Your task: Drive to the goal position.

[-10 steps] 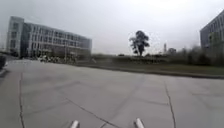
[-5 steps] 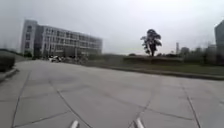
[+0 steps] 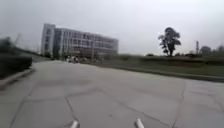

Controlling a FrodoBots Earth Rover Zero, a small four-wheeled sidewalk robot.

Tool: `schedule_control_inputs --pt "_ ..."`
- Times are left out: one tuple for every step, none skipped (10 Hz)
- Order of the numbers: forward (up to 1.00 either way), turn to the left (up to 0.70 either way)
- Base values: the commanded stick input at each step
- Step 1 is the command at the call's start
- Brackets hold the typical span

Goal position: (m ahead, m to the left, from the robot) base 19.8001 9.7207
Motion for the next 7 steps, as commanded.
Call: schedule_control_inputs --pt "0.73 0.00" --pt "0.82 0.00" --pt "0.89 0.00" --pt "1.00 0.00" --pt "1.00 0.00" --pt "1.00 0.00" --pt "1.00 0.26"
